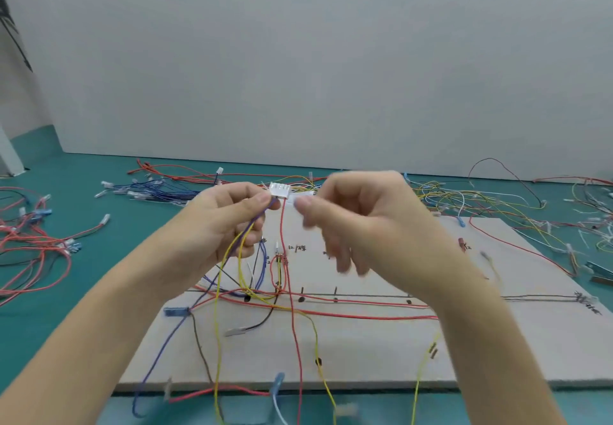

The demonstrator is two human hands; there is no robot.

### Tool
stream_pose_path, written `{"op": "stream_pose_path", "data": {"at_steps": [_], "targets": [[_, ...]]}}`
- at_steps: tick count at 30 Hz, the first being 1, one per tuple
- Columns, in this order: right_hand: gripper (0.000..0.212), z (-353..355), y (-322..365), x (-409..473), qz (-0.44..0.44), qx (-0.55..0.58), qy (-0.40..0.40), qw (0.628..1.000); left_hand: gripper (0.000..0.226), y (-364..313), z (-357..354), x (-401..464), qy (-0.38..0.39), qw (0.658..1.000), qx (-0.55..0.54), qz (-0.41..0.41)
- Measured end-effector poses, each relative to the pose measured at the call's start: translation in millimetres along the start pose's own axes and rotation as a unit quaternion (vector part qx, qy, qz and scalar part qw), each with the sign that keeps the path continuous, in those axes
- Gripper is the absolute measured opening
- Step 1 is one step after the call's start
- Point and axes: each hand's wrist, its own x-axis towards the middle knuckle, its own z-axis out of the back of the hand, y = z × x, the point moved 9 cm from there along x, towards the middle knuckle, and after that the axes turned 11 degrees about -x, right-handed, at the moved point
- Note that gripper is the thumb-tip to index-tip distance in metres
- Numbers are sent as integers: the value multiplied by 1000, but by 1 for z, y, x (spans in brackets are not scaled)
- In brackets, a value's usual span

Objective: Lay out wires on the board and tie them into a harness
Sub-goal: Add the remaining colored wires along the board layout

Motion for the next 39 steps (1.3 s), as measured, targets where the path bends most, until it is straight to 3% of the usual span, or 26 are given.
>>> {"op": "stream_pose_path", "data": {"at_steps": [3,7,13,21,25,30,32,35,37,39], "targets": [[27,-10,-23,21,-54,-12,-59,997,13,0,-5,0,-15,1000,6,-24],[29,-38,-54,26,-117,80,13,990,13,2,-5,1,-45,998,12,-41],[12,-50,-65,25,-130,249,8,960,14,10,-3,2,-57,998,2,-25],[10,-53,-65,25,-132,265,-4,955,15,20,-3,6,-79,997,-1,-14],[15,-55,-63,29,-140,309,23,940,18,24,-8,6,-40,998,-48,22],[39,-69,-48,25,-163,462,103,866,17,27,-17,4,21,982,-166,89],[28,-69,-45,24,-183,535,116,816,17,29,-16,3,23,978,-176,113],[7,-55,-50,29,-199,612,98,759,20,32,-7,-2,34,971,-186,144],[16,-42,-54,31,-184,656,77,728,21,31,3,-6,42,965,-206,159],[30,-30,-59,31,-166,672,43,720,22,29,7,-10,64,954,-238,168]]}}
